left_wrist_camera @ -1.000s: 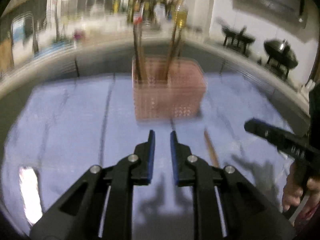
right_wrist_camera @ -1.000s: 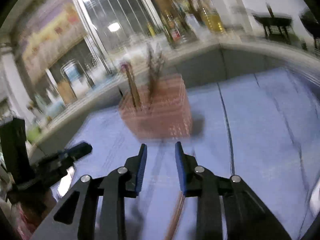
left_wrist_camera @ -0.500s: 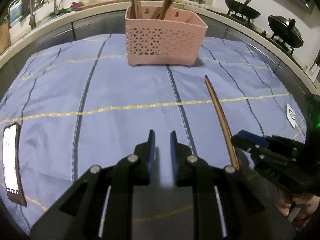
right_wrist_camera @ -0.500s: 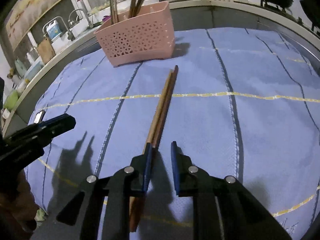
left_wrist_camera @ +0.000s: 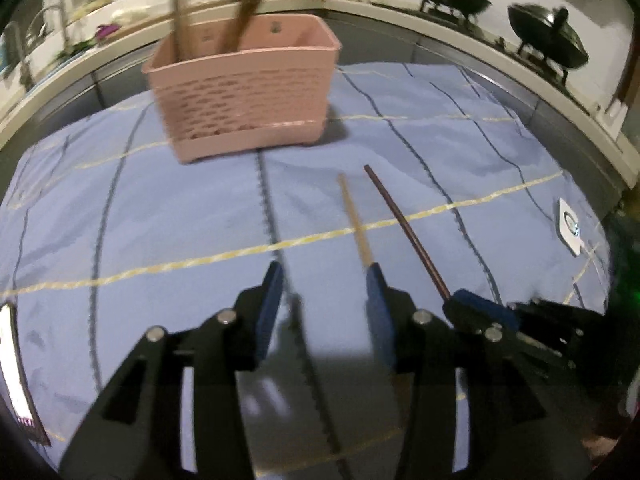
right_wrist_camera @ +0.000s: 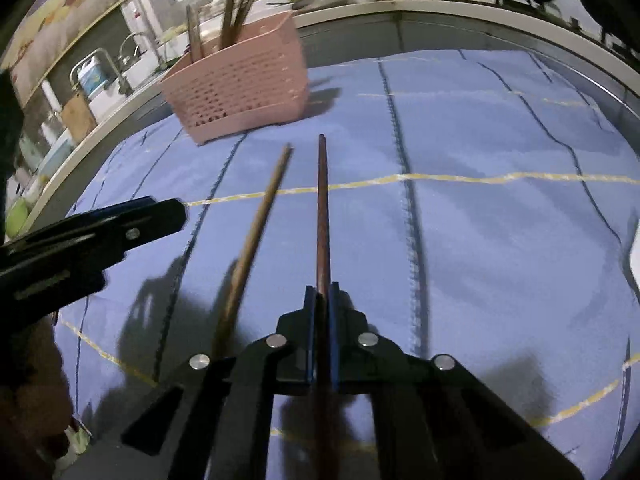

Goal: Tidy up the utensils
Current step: 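Grasp a dark chopstick with the right tool while the left tool approaches a light one, then lift both chopsticks over the pink basket and open both tools to drop them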

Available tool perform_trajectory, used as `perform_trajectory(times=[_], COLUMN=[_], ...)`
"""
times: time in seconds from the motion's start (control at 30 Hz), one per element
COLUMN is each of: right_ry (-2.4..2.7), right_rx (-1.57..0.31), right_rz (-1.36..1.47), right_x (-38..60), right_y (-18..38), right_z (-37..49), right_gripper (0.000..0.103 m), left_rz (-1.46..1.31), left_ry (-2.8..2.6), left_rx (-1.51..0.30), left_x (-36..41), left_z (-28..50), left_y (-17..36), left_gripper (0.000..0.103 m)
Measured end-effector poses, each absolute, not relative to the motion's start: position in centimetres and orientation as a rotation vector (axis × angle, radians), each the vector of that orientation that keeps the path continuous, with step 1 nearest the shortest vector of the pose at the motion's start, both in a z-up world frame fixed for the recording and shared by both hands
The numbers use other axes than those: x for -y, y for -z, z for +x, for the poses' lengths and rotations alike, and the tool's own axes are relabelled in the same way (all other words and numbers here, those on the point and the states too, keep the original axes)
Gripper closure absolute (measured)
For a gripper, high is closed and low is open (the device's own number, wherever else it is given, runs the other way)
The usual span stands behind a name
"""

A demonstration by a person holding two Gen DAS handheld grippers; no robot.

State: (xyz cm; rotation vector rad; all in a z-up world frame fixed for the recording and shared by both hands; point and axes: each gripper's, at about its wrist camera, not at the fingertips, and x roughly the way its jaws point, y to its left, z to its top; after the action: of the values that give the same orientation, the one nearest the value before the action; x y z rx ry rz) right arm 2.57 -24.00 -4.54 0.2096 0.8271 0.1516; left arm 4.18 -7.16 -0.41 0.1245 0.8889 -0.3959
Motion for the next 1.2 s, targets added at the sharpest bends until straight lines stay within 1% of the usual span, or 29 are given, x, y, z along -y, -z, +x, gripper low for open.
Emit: perform_trajectory(times=[0.23, 0.27, 0.3, 0.33, 0.37, 0.47, 0.63, 0.73, 0.8, 0.87, 1.03, 1.07, 1.1, 1.13, 1.2], right_ry=[-0.167, -0.171, -0.180, -0.186, -0.192, -0.216, -0.233, -0.231, -0.230, -0.225, -0.218, -0.223, -0.232, -0.250, -0.291], right_rx=[-0.826, -0.831, -0.839, -0.843, -0.848, -0.867, -0.880, -0.886, -0.892, -0.899, -0.915, -0.915, -0.914, -0.917, -0.936], right_rz=[0.311, 0.317, 0.321, 0.319, 0.313, 0.300, 0.226, 0.194, 0.174, 0.144, 0.104, 0.097, 0.093, 0.095, 0.122], right_x=[26.3, 26.5, 26.6, 26.5, 26.4, 26.2, 25.2, 24.6, 24.1, 23.5, 22.6, 22.4, 22.2, 22.2, 21.9], right_y=[4.9, 4.8, 4.8, 4.7, 4.6, 4.3, 3.7, 3.4, 3.2, 2.9, 2.6, 2.5, 2.5, 2.5, 2.5], right_z=[2.0, 2.2, 2.4, 2.8, 3.2, 4.6, 7.5, 9.0, 10.2, 11.4, 14.1, 14.4, 14.6, 14.9, 15.2], right_gripper=[0.097, 0.097, 0.097, 0.096, 0.096, 0.095, 0.095, 0.095, 0.095, 0.095, 0.094, 0.094, 0.094, 0.097, 0.098], left_rz=[0.232, 0.236, 0.254, 0.253, 0.249, 0.259, 0.255, 0.242, 0.253, 0.253, 0.247, 0.225, 0.209, 0.201, 0.200], left_ry=[0.377, 0.373, 0.375, 0.389, 0.404, 0.413, 0.388, 0.366, 0.340, 0.328, 0.335, 0.348, 0.367, 0.388, 0.395], left_rx=[-0.960, -0.939, -0.919, -0.916, -0.919, -0.921, -0.910, -0.912, -0.909, -0.907, -0.885, -0.885, -0.884, -0.888, -0.900], left_x=[10.9, 10.9, 10.8, 10.7, 10.3, 8.3, 3.1, 0.4, -0.6, -0.8, -0.1, 0.0, 0.2, 0.4, 0.9], left_z=[5.8, 5.6, 5.3, 5.1, 5.0, 3.9, 1.8, 1.5, 1.7, 2.4, 4.6, 5.2, 5.6, 5.8, 6.1], left_y=[3.6, 3.7, 3.8, 3.7, 3.7, 3.6, 3.9, 4.0, 4.0, 3.9, 3.8, 3.8, 3.8, 3.7, 3.6], left_gripper=[0.062, 0.066, 0.073, 0.081, 0.092, 0.096, 0.096, 0.093, 0.077, 0.071, 0.070, 0.073, 0.091, 0.094, 0.097])
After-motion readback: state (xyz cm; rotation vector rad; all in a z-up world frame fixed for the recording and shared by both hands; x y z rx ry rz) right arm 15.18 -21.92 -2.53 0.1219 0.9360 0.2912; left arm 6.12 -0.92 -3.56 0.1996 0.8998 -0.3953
